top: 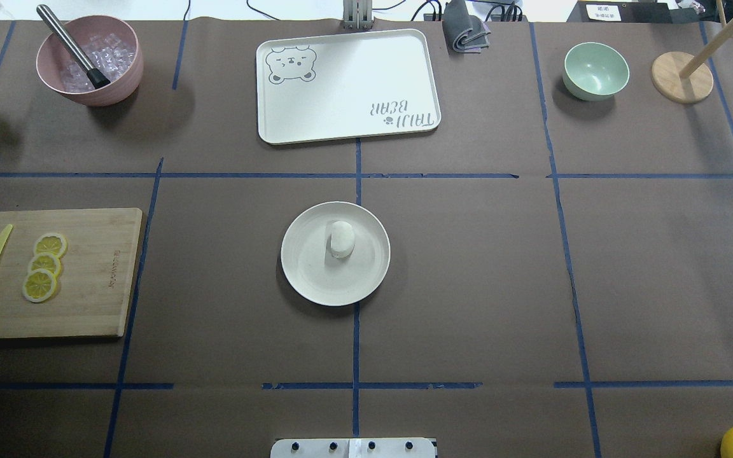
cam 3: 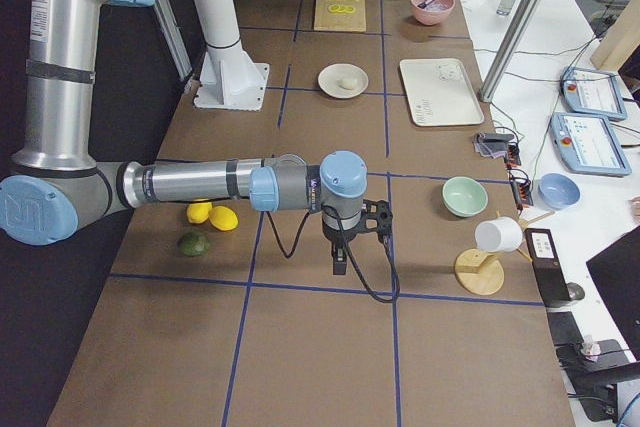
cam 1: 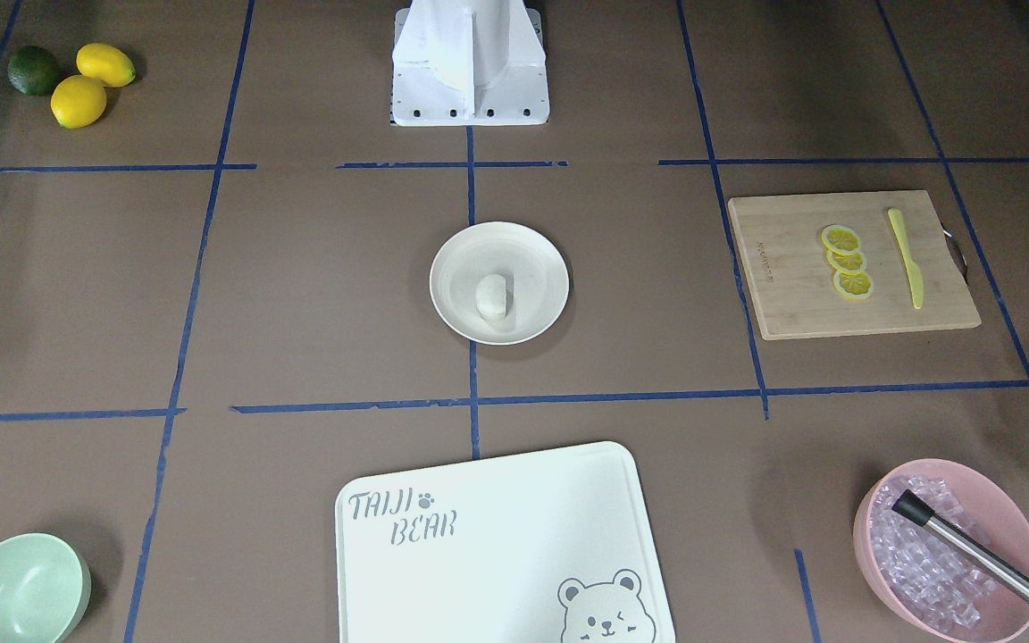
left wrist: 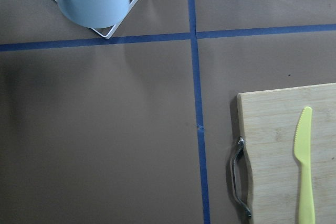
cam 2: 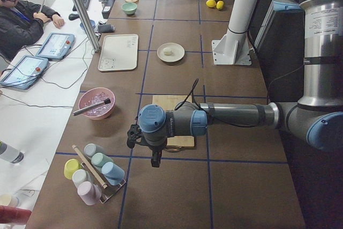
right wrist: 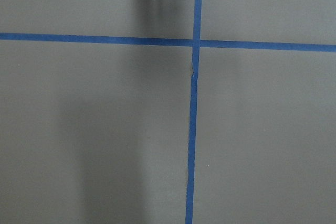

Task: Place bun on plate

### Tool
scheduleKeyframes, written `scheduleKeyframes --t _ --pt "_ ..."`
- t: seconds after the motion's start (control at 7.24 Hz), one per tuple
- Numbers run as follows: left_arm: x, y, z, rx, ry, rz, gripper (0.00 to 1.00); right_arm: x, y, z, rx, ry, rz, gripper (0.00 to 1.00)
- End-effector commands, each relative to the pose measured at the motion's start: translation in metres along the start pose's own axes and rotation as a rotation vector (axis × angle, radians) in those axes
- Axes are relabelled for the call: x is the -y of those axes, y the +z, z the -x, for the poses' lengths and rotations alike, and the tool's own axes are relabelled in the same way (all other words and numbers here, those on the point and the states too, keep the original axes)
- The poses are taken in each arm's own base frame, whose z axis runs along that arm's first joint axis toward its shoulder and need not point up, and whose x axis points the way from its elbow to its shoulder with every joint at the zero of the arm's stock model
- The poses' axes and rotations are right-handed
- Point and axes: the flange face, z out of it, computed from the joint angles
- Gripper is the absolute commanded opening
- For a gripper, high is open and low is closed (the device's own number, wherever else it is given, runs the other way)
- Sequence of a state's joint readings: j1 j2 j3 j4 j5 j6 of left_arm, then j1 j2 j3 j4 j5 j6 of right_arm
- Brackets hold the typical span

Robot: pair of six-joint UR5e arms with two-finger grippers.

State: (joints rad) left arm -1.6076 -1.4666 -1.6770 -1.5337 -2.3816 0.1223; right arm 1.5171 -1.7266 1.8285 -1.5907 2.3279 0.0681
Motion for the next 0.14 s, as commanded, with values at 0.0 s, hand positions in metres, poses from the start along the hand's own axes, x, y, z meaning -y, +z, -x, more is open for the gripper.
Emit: scheduleKeyframes --t 0.0 --pt "-0.0004 0.0003 0.0015 0.011 -0.003 0.004 1.0 -0.0002 0.0006 0.0002 -0.001 0.0 0.001 1.0"
